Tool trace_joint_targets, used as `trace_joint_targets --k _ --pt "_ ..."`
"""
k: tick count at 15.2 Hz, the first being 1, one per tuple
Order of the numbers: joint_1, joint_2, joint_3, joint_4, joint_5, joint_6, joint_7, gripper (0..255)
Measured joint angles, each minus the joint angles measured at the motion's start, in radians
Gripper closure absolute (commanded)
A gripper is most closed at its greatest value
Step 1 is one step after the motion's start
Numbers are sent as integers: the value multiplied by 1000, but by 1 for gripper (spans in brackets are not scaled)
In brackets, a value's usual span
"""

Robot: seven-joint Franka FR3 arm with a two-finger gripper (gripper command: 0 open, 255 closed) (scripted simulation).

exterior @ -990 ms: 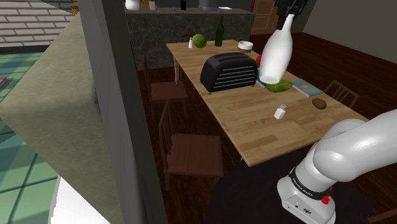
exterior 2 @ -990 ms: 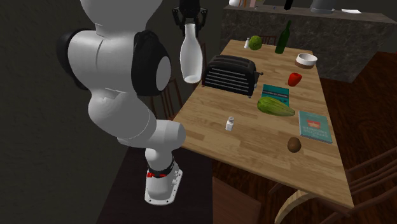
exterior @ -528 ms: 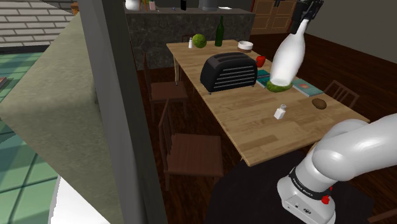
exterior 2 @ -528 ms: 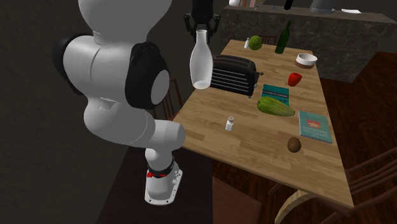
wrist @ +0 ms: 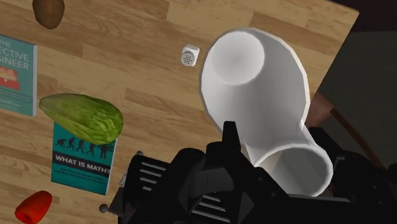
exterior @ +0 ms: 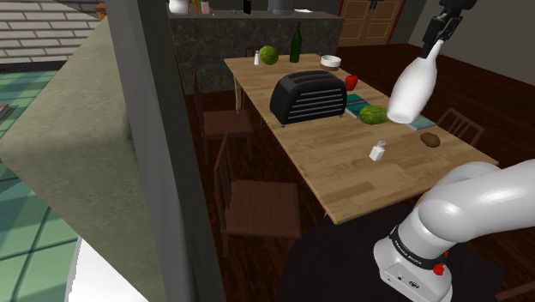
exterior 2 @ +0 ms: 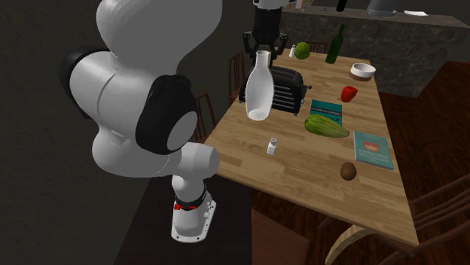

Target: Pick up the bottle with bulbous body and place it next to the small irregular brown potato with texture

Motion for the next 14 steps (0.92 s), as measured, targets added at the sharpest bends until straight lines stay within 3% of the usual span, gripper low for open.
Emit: trace_joint_targets --k 14 --pt "-43 9 -313 -17 -137 107 -323 255"
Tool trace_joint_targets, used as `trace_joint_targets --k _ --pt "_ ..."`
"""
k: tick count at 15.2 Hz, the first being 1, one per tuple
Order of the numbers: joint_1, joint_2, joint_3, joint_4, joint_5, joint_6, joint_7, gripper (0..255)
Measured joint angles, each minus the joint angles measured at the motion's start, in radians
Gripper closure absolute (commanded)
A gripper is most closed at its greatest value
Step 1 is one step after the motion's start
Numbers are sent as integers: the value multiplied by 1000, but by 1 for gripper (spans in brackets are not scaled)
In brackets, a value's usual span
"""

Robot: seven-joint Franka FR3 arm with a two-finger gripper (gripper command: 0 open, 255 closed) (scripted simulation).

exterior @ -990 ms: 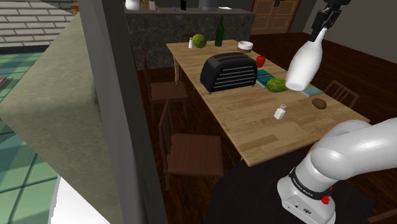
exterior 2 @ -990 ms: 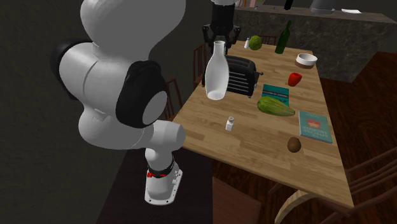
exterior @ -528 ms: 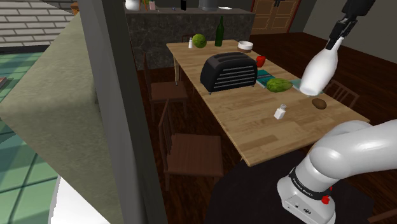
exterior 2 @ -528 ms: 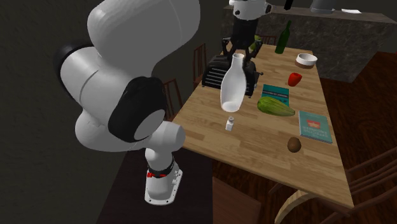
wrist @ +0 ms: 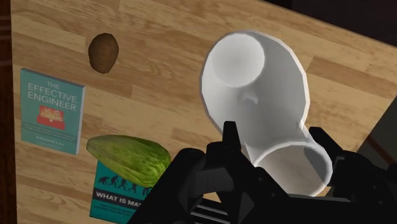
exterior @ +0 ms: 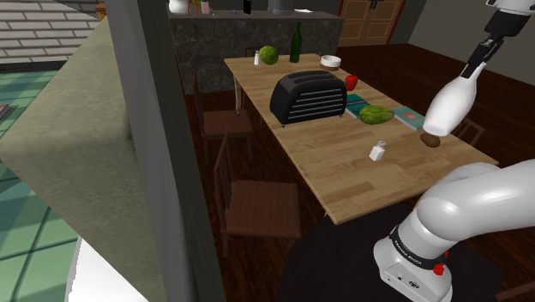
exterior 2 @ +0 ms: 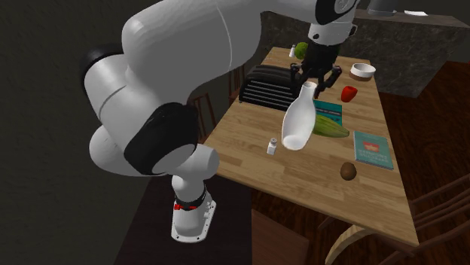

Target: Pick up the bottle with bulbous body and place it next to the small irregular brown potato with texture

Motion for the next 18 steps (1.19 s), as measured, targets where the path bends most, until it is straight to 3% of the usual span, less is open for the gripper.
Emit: trace_joint_targets --k 7,13,14,16,18 --pt "34 76 -213 59 -21 72 -175 255" --pt "167 199 -506 168 24 135 -350 255" --pt "221 225 -586 195 40 144 -381 255" --pt "376 250 -784 252 53 162 -434 255" --pt "490 219 -908 308 24 156 -453 255"
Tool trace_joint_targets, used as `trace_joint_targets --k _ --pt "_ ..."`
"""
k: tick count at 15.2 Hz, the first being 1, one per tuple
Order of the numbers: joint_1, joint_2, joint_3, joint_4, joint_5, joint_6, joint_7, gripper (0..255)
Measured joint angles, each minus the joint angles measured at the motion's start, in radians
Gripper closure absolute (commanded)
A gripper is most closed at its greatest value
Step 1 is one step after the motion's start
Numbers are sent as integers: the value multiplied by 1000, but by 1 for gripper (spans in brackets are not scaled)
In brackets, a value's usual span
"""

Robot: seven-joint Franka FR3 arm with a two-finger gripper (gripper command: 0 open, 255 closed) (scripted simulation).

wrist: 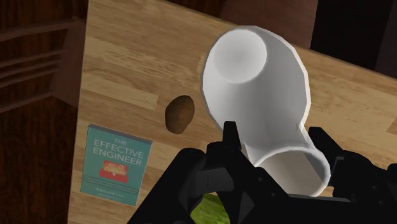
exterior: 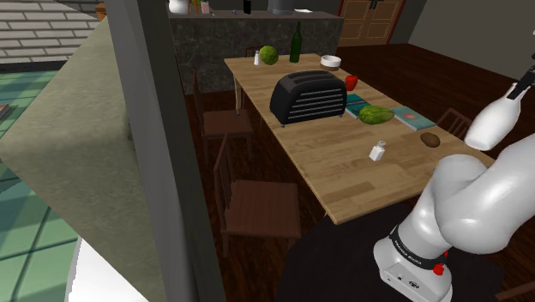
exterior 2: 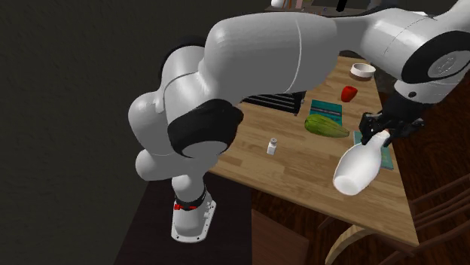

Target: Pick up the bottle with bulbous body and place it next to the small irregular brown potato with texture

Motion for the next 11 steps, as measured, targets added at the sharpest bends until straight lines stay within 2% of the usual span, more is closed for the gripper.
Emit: trace_joint_targets --k 2,4,6,11 --pt "140 -65 -120 84 -57 -22 1 255" --pt "235 -132 -198 164 -113 -44 -7 255" --pt "270 -166 -231 181 -141 -36 -8 255" --pt "261 -182 -242 128 -158 20 -2 255"
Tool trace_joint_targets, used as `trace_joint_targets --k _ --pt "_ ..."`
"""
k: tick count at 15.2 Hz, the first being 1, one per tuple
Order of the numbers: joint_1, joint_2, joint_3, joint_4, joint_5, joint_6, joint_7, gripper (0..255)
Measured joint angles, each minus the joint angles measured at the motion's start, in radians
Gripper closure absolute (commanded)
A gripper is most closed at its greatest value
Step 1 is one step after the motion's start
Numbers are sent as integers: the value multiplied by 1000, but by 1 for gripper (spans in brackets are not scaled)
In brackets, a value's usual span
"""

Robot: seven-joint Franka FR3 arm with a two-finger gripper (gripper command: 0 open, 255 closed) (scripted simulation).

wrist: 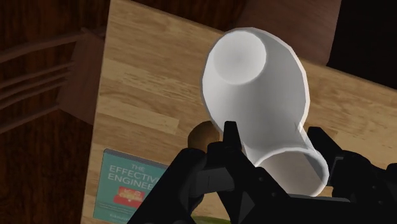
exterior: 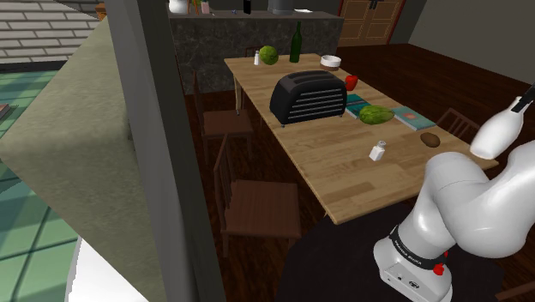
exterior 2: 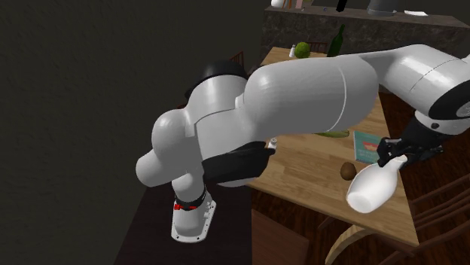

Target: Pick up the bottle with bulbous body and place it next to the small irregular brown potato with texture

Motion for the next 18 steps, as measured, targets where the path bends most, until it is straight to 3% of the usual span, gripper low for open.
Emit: trace_joint_targets --k 9,18 --pt "-32 -17 -10 -116 -23 111 17 255" --pt "-33 -45 -37 -192 -56 197 39 255"
